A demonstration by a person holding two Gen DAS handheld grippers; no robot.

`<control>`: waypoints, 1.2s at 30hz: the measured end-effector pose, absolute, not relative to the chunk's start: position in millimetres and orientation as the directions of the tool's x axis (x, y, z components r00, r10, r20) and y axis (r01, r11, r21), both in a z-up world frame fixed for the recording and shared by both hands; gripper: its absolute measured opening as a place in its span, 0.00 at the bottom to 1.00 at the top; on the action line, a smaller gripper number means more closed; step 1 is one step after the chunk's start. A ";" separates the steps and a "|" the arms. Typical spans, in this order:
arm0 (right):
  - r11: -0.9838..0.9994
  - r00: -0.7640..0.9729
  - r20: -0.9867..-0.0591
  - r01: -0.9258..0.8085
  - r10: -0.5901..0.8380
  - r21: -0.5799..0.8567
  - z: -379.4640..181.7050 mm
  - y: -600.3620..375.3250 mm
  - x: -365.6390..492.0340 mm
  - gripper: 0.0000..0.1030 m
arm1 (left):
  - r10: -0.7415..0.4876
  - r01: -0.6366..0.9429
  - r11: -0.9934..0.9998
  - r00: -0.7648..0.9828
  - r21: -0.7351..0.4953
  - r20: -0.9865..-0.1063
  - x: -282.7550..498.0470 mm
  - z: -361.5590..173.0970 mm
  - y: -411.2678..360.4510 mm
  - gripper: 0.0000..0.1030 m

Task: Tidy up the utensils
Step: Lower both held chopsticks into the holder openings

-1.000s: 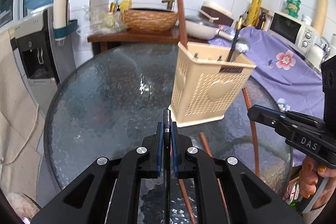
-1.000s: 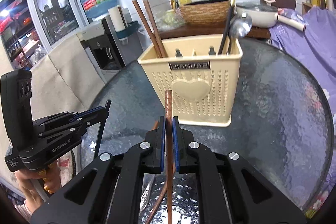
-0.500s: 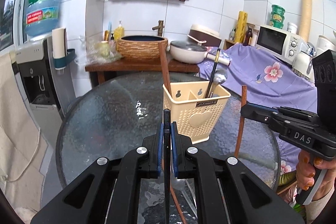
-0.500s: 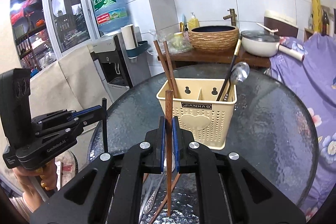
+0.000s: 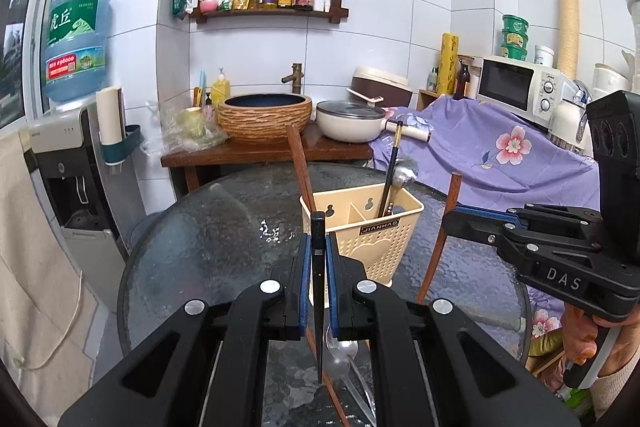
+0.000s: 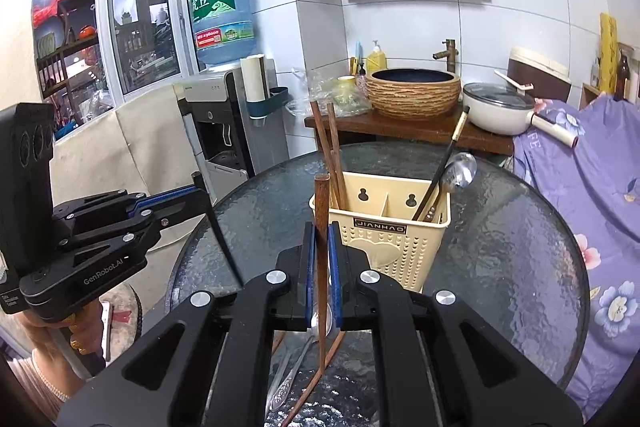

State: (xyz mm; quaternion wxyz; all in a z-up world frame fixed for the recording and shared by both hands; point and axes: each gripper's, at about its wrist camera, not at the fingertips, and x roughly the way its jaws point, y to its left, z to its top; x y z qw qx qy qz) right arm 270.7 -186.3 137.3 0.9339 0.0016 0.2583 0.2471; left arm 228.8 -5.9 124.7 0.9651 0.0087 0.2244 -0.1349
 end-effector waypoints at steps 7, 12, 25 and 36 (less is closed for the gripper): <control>0.878 0.758 -0.464 -0.468 0.459 0.103 153.5 -185.4 270.1 0.07 | -0.268 0.280 0.959 0.873 -0.030 -0.409 231.8 139.9 -11.0 0.07; 0.875 0.761 -0.453 -0.473 0.464 0.101 172.2 -185.3 275.5 0.07 | -0.307 0.315 0.948 0.868 -0.045 -0.390 238.9 161.0 -15.8 0.07; 0.892 0.827 -0.346 -0.444 0.444 0.083 256.4 -196.0 296.2 0.07 | -0.353 0.353 0.934 0.885 -0.058 -0.305 262.1 242.7 -33.4 0.07; 0.946 0.911 -0.254 -0.318 0.324 0.068 278.6 -203.8 337.8 0.07 | -0.285 0.258 0.958 0.916 -0.129 -0.283 310.8 254.3 -33.6 0.07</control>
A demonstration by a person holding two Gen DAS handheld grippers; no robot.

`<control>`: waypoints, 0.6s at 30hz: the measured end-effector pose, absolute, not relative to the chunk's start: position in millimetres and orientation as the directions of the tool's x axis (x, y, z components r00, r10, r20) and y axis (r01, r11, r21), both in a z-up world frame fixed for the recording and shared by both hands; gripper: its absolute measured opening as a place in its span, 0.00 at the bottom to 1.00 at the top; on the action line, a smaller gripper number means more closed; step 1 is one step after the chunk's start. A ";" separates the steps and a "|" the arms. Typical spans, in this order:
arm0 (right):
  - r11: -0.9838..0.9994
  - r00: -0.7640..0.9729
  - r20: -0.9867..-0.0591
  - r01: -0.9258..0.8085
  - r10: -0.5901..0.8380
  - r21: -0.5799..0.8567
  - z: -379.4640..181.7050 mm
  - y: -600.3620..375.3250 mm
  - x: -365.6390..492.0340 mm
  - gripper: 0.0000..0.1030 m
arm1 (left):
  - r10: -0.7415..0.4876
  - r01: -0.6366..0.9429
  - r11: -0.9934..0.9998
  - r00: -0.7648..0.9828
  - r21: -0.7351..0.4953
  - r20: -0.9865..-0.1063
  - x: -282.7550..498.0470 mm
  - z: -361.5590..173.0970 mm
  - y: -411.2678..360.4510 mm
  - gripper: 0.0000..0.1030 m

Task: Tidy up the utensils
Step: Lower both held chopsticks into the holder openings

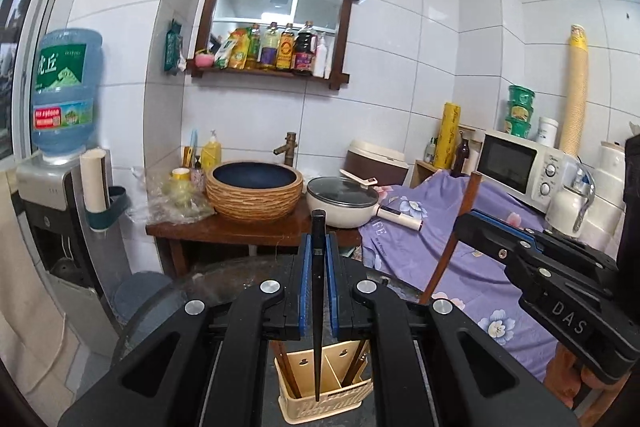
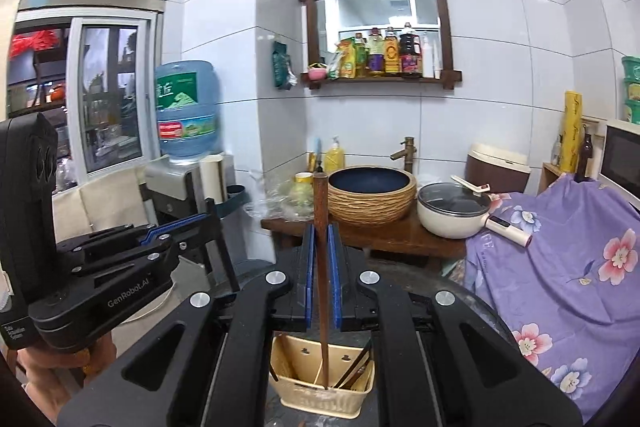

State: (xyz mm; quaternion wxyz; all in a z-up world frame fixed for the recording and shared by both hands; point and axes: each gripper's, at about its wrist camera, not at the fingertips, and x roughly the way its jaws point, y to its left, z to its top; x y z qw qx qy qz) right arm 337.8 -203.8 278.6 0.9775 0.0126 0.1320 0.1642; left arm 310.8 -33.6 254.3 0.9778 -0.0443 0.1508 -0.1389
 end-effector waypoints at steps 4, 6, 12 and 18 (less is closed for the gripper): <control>0.954 0.914 -0.272 -0.288 0.301 0.089 260.7 -209.0 358.5 0.07 | -0.260 0.227 0.963 0.920 -0.144 -0.292 328.0 241.4 -33.0 0.07; 0.955 0.912 -0.282 -0.281 0.297 0.098 252.6 -211.1 366.3 0.07 | -0.250 0.212 0.965 0.921 -0.153 -0.298 335.2 236.0 -32.1 0.07; 0.957 0.916 -0.279 -0.269 0.288 0.106 254.4 -214.5 375.3 0.07 | -0.277 0.238 0.957 0.923 -0.168 -0.267 334.1 255.7 -30.7 0.07; 0.960 0.916 -0.288 -0.260 0.279 0.100 252.4 -208.3 380.6 0.07 | -0.237 0.217 0.970 0.946 -0.111 -0.220 327.9 265.5 -41.9 0.07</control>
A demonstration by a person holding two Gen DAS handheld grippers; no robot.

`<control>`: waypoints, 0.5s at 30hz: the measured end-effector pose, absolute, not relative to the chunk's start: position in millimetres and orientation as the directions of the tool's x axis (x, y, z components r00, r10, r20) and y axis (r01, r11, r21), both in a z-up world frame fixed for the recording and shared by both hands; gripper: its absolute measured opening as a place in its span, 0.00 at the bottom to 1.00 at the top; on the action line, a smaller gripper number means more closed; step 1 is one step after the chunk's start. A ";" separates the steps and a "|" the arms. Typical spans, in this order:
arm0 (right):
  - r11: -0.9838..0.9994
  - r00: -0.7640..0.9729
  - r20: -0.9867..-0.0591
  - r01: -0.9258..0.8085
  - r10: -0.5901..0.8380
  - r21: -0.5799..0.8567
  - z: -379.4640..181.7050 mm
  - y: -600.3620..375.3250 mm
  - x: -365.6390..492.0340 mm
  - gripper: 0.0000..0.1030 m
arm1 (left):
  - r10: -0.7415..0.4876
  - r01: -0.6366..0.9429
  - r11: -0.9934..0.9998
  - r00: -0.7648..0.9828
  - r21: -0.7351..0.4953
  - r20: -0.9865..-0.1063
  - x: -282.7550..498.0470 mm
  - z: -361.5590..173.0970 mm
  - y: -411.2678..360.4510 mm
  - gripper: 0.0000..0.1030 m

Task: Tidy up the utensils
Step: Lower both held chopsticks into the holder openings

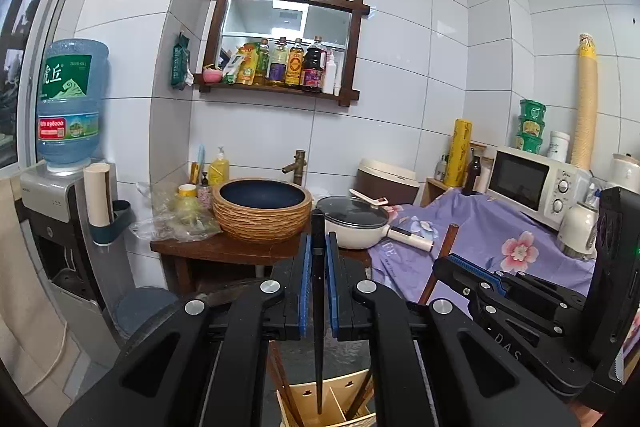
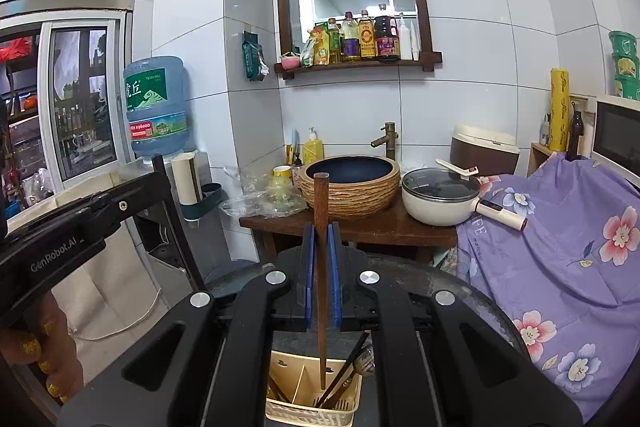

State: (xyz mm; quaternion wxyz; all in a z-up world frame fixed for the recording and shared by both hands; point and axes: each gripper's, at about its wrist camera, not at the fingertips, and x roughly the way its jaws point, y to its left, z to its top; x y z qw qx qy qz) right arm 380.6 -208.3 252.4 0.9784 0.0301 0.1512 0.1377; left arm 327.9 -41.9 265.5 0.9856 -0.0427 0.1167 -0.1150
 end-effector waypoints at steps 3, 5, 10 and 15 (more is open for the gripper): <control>0.963 0.912 -0.308 -0.253 0.269 0.093 238.4 -204.4 384.6 0.07 | -0.217 0.198 0.975 0.946 -0.104 -0.239 335.2 250.7 -45.8 0.07; 0.964 0.909 -0.319 -0.251 0.268 0.092 229.5 -203.1 386.0 0.07 | -0.210 0.187 0.976 0.941 -0.112 -0.266 343.7 235.8 -46.6 0.07; 0.964 0.893 -0.362 -0.249 0.267 0.098 200.7 -200.6 391.5 0.07 | -0.211 0.173 0.975 0.921 -0.141 -0.327 357.5 202.1 -41.4 0.07; 0.964 0.880 -0.393 -0.248 0.267 0.100 179.8 -197.6 395.8 0.07 | -0.211 0.166 0.975 0.904 -0.151 -0.373 362.0 173.8 -38.7 0.07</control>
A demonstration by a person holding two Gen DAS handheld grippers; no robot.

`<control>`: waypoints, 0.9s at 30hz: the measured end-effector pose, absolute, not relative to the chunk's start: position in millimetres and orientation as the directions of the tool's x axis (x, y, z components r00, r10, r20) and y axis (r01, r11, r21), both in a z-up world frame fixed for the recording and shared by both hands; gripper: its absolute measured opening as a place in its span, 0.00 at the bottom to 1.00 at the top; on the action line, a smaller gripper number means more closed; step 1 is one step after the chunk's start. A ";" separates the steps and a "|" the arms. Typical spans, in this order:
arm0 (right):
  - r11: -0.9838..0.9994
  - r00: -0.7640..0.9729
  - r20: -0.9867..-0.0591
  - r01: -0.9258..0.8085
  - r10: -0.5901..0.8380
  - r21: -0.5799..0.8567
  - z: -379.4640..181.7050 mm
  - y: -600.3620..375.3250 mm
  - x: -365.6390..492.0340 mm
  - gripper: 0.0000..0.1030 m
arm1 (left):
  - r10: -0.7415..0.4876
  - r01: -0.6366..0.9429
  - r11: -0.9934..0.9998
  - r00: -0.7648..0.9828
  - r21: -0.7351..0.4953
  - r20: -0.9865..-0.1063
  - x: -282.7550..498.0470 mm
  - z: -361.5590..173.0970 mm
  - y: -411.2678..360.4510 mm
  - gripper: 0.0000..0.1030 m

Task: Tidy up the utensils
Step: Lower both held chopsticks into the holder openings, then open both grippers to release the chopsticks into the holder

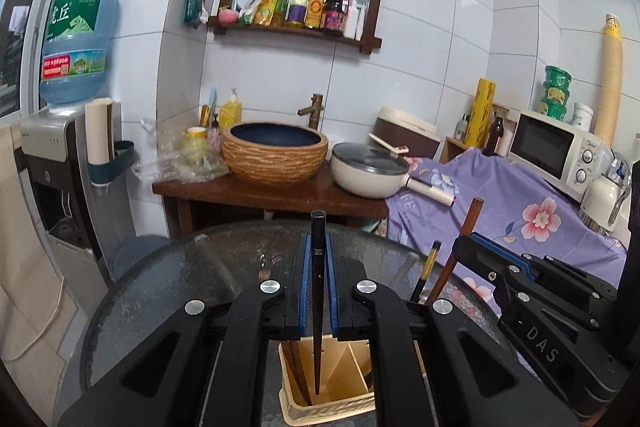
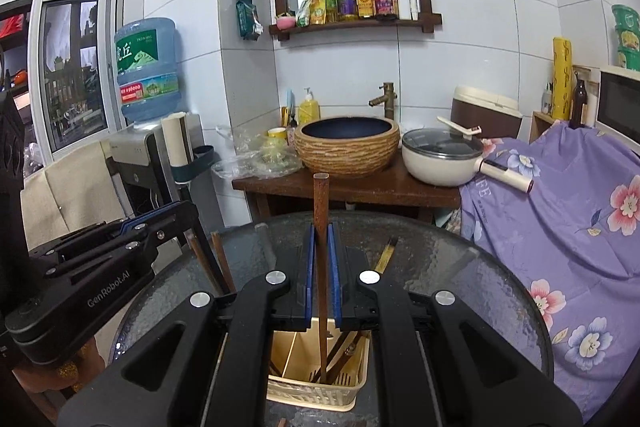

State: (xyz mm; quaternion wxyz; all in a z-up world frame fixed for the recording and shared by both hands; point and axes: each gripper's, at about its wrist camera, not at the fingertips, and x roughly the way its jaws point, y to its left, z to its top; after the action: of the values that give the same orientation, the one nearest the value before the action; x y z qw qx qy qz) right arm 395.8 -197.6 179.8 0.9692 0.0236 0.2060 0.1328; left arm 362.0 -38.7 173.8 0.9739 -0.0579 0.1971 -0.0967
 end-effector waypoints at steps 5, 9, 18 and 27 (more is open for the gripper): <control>0.965 0.870 -0.417 -0.243 0.262 0.099 165.6 -196.2 399.3 0.07 | -0.209 0.162 0.976 0.890 -0.146 -0.405 365.0 154.6 -38.9 0.07; 0.968 0.865 -0.435 -0.234 0.252 0.094 157.7 -196.0 403.8 0.07 | -0.203 0.159 0.978 0.883 -0.137 -0.424 368.7 144.7 -38.8 0.07; 0.972 0.863 -0.446 -0.218 0.236 0.093 146.8 -199.5 408.9 0.07 | -0.205 0.167 0.978 0.869 -0.122 -0.450 372.9 133.1 -41.1 0.07; 0.973 0.867 -0.441 -0.220 0.231 0.075 137.9 -206.9 401.1 0.25 | -0.225 0.196 0.974 0.880 -0.110 -0.419 353.5 134.1 -37.7 0.34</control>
State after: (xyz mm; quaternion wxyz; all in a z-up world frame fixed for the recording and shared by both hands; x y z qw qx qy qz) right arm 401.1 -206.9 137.9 0.9662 0.0112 0.2294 0.1167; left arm 353.5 -37.7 134.1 0.9689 -0.0324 0.2198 -0.1086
